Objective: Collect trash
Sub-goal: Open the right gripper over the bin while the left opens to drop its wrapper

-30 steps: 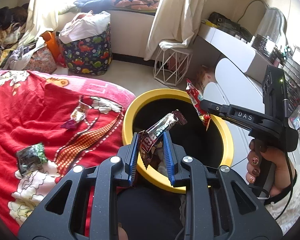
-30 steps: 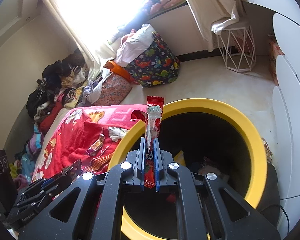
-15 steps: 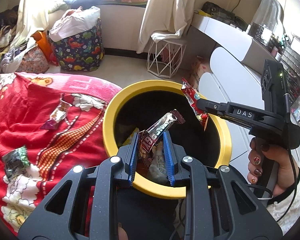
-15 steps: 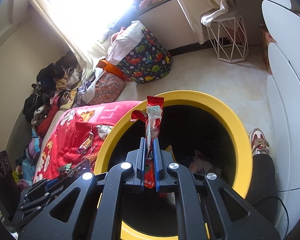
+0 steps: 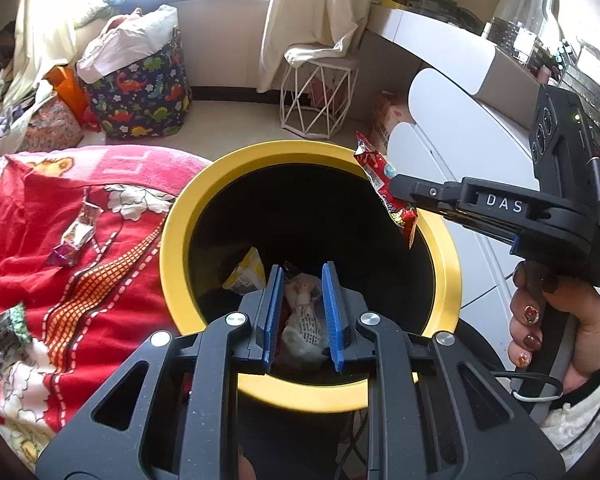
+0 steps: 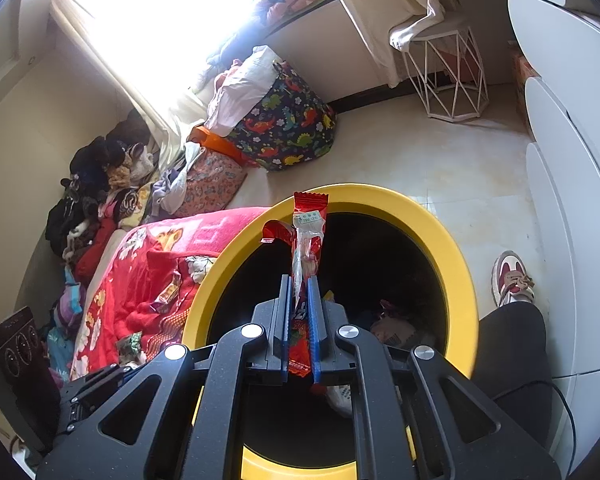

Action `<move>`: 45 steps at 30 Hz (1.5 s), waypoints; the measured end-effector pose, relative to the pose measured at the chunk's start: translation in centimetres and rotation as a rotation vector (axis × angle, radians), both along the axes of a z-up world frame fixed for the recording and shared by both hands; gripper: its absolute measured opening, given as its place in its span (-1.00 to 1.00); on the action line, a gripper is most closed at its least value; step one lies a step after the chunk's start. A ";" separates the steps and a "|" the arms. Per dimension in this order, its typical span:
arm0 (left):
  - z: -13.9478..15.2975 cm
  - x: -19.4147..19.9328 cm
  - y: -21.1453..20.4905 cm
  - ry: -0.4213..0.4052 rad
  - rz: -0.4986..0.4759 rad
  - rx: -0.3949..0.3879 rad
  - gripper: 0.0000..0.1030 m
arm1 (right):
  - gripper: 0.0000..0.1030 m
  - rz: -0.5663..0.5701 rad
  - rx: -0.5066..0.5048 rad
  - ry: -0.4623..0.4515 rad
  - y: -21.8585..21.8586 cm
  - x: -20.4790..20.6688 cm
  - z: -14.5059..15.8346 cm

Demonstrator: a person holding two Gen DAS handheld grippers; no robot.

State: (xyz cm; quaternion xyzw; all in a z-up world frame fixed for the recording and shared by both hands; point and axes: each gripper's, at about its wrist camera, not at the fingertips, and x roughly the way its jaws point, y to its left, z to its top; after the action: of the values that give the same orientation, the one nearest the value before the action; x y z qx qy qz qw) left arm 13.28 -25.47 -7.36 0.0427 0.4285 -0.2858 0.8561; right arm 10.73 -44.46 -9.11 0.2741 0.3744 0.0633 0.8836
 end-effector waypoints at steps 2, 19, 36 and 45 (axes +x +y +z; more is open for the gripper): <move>0.0 0.0 0.1 0.001 0.008 0.000 -0.71 | -0.80 -0.006 0.011 0.000 -0.3 -0.1 0.0; 1.3 -0.1 2.6 -0.017 0.108 -0.053 0.71 | 0.06 -0.037 -0.003 -0.020 0.2 -0.7 1.3; 2.8 -0.7 4.9 -0.066 0.165 -0.084 0.79 | 0.54 -0.021 -0.026 -0.045 1.9 -0.9 2.9; 3.9 -0.8 7.3 -0.113 0.225 -0.100 0.79 | 0.55 -0.003 -0.076 -0.073 4.0 -0.7 4.2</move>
State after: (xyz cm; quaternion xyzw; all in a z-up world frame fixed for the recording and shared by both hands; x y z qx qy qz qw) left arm 12.46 -18.14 -3.48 -0.0324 0.3669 -0.2063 0.9065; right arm 10.00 -40.43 -4.93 0.2381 0.3437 0.0578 0.9066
